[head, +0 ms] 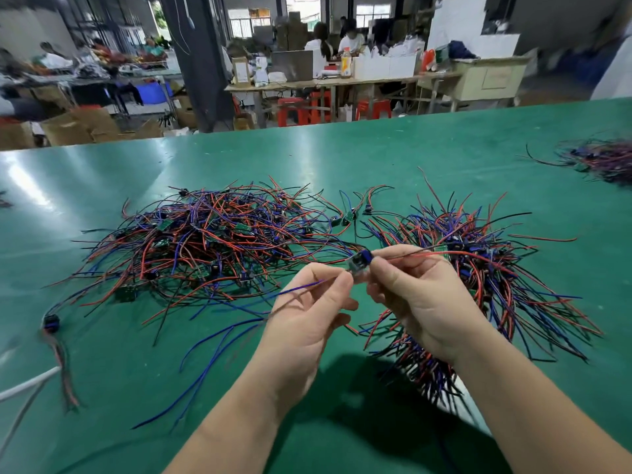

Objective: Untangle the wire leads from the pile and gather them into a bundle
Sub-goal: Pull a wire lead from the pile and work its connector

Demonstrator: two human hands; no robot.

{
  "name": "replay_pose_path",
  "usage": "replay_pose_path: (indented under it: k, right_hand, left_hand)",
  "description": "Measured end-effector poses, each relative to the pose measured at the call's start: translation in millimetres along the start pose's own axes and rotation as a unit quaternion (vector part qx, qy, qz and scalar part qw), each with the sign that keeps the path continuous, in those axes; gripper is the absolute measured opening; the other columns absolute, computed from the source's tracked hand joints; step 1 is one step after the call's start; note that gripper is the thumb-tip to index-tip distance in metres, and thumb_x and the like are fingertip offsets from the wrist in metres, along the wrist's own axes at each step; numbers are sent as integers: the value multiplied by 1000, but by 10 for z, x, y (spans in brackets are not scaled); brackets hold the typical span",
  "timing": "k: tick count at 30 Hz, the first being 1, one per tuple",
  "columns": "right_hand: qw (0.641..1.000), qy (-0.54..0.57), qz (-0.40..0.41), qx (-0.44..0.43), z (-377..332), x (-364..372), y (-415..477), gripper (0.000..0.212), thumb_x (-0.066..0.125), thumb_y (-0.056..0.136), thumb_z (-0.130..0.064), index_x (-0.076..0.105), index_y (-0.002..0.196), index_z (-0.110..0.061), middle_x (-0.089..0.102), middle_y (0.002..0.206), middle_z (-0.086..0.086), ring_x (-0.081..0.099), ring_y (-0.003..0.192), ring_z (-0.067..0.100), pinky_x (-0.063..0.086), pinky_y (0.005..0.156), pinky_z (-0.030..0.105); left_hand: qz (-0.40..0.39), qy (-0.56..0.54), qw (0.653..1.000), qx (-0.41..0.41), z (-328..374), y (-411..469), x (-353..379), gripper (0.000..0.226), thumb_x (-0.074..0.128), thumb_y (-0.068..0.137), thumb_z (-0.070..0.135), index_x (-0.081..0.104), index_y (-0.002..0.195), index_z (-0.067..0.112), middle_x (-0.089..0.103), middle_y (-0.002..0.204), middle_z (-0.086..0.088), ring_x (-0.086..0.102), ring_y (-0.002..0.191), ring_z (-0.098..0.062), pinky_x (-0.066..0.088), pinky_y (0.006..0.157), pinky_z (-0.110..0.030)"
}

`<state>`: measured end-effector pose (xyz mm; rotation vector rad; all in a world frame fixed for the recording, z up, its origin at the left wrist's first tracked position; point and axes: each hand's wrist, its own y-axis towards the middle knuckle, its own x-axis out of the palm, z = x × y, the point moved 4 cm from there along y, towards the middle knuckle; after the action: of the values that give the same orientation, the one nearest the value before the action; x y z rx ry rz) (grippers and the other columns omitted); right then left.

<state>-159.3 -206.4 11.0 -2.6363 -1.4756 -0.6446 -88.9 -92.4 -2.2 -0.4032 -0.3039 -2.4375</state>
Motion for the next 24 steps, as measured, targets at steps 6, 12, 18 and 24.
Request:
replay_pose_path:
  k: [6,12,18,24]
  right_hand:
    - [992,116,17,37,-78,-47,20,16,59,75,-17,67,61,-17,56,56,3,51,44,12,43,44,18]
    - [994,-89,-25,56,-13,-32,-22,17,71,66,-19,62,63,-5,50,56,9,44,43,10,33,41,17]
    - [988,-138,66,10,-17,-103,5,9,74,69,-7,66,65,-8,57,49,0,49,44,8,36,41,15]
    - [983,-38,178,-3,-207,-259,10,11,73,65,-15,62,64,-11,56,48,-1,52,40,6,39,38,14]
  left_hand:
    - [-74,167,981,72,65,-31,44,9,60,89,26,66,89,20,70,85,5,58,74,-9,47,72,-16]
    - [-13,80,997,-6,18,19,-39,34,65,68,36,69,88,10,70,70,-1,61,58,-10,54,60,-24]
    - [-6,126,989,-73,-68,9,-78,27,79,56,19,65,74,4,64,56,-6,58,47,-12,53,52,-23]
    - [-200,226,937,-175,-130,-117,-22,22,79,73,3,63,65,15,64,56,-6,59,47,-12,49,49,-21]
